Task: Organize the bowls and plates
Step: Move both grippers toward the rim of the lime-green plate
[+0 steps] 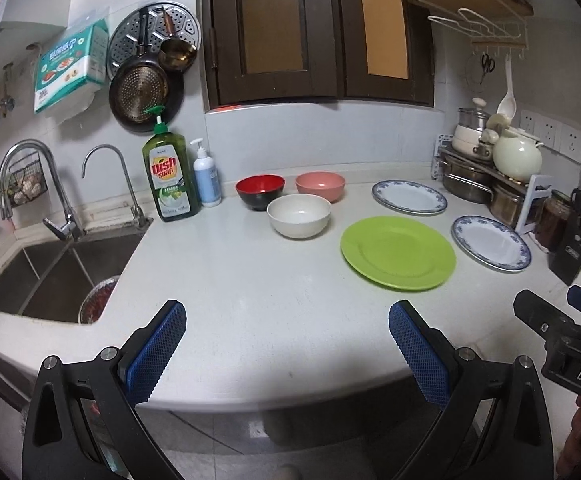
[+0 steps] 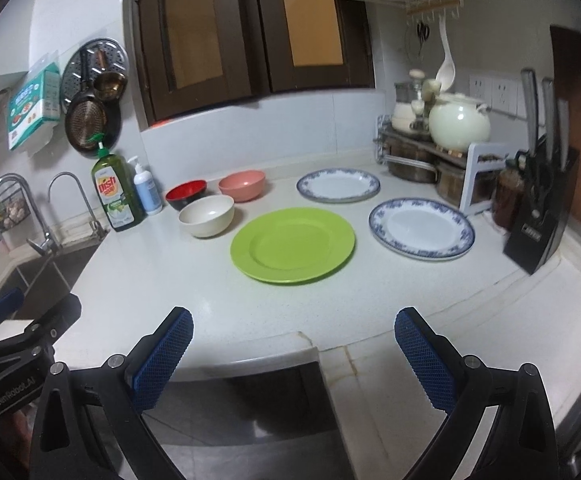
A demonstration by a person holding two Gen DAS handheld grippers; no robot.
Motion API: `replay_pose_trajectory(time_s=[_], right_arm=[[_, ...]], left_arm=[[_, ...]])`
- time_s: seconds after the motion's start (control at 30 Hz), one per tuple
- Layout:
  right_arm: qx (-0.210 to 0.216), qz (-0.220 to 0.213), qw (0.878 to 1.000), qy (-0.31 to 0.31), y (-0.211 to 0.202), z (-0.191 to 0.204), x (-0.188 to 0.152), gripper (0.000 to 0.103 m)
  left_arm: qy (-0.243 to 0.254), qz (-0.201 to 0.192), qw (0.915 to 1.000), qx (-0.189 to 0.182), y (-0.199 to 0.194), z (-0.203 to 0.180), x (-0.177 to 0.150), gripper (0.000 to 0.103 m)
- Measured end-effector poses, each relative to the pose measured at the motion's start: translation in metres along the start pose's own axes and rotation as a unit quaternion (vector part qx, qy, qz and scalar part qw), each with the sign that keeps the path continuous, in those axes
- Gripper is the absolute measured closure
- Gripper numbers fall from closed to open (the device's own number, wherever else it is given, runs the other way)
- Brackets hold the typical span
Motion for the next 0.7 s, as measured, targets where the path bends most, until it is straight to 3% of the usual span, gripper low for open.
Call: replay_pose_trajectory(time_s=[0.27,0.7], right_arm=[[-0.027,0.008,0.999,0.017,0.067,0.018,0.017,0.001],[-0.103,0.064,0.991,0.049,0.149,0.019,0.034,0.005]], left_arm=[[0.023,0.006,0.9989,-0.04,0.082,0.014,0.023,0.0],[0.059,0.07,0.9898,-0.109,0.191,-0.006,0.034,0.007]])
Point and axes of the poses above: each gripper's, at about its wrist camera, not at the fingertips, and y roughly the way its jaws point, z to its left, x to its top, the point moved 1 cm from there along y, roughly the way its jaws point, and after that the axes turned 9 degrees about -z, right-handed, at the moved point
